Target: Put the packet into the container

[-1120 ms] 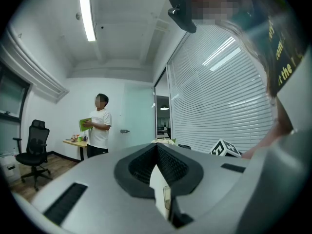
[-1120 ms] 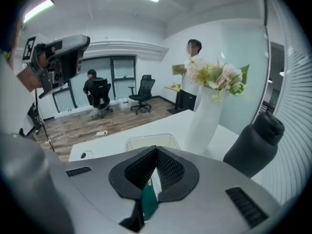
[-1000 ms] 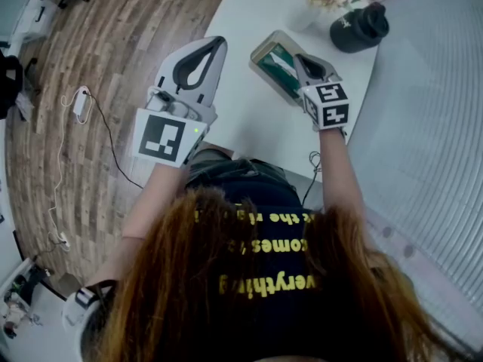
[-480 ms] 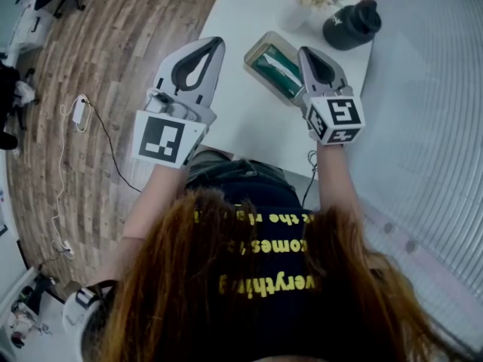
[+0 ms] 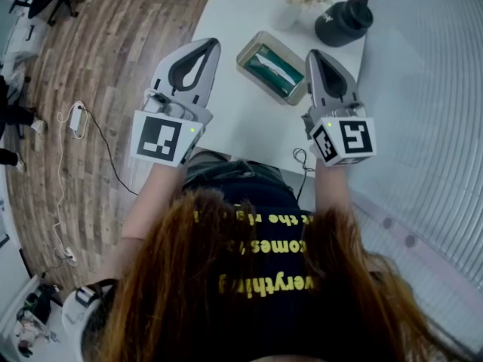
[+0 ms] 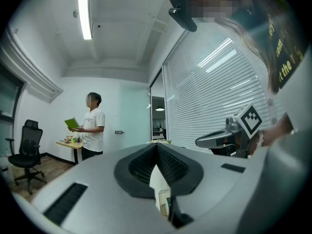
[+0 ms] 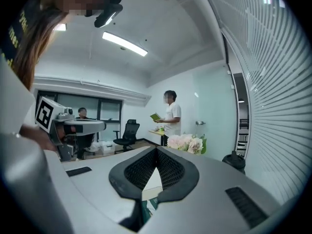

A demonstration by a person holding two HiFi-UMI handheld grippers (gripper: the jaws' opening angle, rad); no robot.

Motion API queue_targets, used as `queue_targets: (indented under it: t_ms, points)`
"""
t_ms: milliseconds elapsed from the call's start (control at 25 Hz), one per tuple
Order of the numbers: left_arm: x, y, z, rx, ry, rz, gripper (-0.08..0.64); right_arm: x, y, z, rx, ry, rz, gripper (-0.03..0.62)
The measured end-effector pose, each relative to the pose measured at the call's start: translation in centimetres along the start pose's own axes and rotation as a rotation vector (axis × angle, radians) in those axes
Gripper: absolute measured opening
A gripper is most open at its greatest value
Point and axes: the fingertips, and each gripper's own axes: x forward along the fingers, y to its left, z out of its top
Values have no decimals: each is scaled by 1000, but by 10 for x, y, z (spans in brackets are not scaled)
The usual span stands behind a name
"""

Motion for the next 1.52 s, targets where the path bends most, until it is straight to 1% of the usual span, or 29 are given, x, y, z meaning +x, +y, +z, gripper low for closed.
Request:
queue_targets:
  t_ms: [280, 840, 1280, 1520]
  points:
    - [3, -7, -2, 3, 2, -17, 2, -17, 2, 17, 45, -37, 1, 20]
    - [9, -11, 1, 2, -2, -27, 2, -20, 9, 30, 31, -55, 17, 20]
    - [12, -13, 2, 8, -4, -36, 2, -16, 10, 34, 37, -71, 29, 20]
    - [8, -15, 8, 5, -8, -42, 2, -17, 15, 40, 40, -71, 36, 20]
